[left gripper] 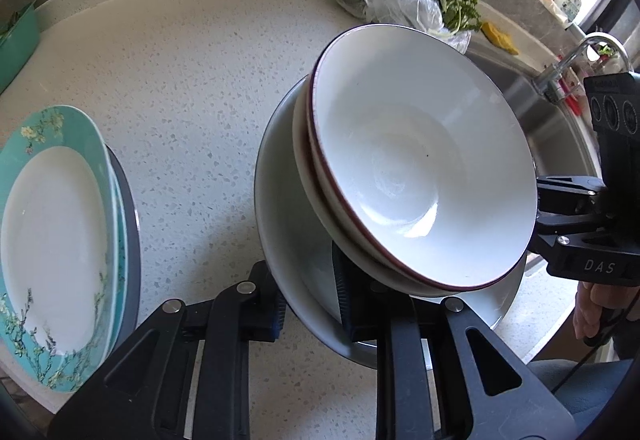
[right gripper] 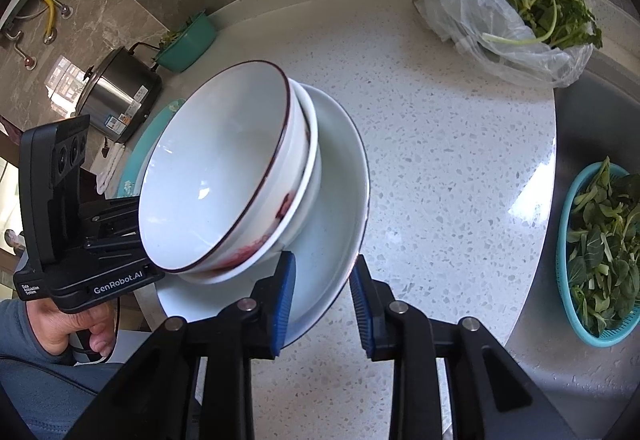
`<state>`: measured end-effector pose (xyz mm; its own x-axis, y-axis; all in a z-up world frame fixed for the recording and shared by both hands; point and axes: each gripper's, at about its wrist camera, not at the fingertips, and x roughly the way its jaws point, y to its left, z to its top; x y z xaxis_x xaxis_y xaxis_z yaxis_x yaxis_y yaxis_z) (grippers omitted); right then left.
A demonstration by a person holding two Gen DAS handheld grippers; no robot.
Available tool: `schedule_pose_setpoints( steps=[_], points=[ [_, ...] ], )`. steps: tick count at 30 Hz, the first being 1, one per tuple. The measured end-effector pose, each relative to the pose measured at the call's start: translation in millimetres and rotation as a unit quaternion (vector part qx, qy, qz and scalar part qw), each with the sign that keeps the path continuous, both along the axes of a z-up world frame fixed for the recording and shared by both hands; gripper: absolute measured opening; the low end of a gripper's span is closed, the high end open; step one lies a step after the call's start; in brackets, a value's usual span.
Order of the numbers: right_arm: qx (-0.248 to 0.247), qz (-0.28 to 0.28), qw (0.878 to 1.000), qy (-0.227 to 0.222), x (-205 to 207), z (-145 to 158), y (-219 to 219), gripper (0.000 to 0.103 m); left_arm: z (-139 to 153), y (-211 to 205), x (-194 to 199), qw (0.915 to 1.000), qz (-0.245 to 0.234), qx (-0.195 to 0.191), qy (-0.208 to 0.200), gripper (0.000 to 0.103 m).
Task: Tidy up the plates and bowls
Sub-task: 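Lift the nested bowl stack with both grippers toward the teal plates, then lower the bowl stack onto the teal plate stack with both grippers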
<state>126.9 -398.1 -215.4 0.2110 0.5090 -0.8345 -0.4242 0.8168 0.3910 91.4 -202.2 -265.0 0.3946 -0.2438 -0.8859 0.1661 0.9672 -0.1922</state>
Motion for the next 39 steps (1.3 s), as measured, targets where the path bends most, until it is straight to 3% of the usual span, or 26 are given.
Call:
schedule_pose_setpoints(
  steps=[14, 24, 32, 39],
  points=[
    [0.005, 0.041, 0.999, -0.034, -5, 48, 40, 0.030, 56, 44, -32, 0.9988, 0.040, -0.002, -0.028, 0.018],
    [0.016, 0.092, 0.995, -0.044, -6, 63, 134, 0.030, 74, 144, -67, 0.9946, 0.100, 0.002, -0.029, 0.018],
    [0.019, 0.109, 0.993, -0.042, -2, 55, 207, 0.030, 70, 220, -68, 0.9925, 0.119, 0.012, -0.025, 0.017],
    [0.004, 0.098, 0.995, -0.027, 5, 33, 241, 0.030, 39, 265, -48, 0.9946, 0.103, 0.016, -0.006, 0.017]
  ],
)
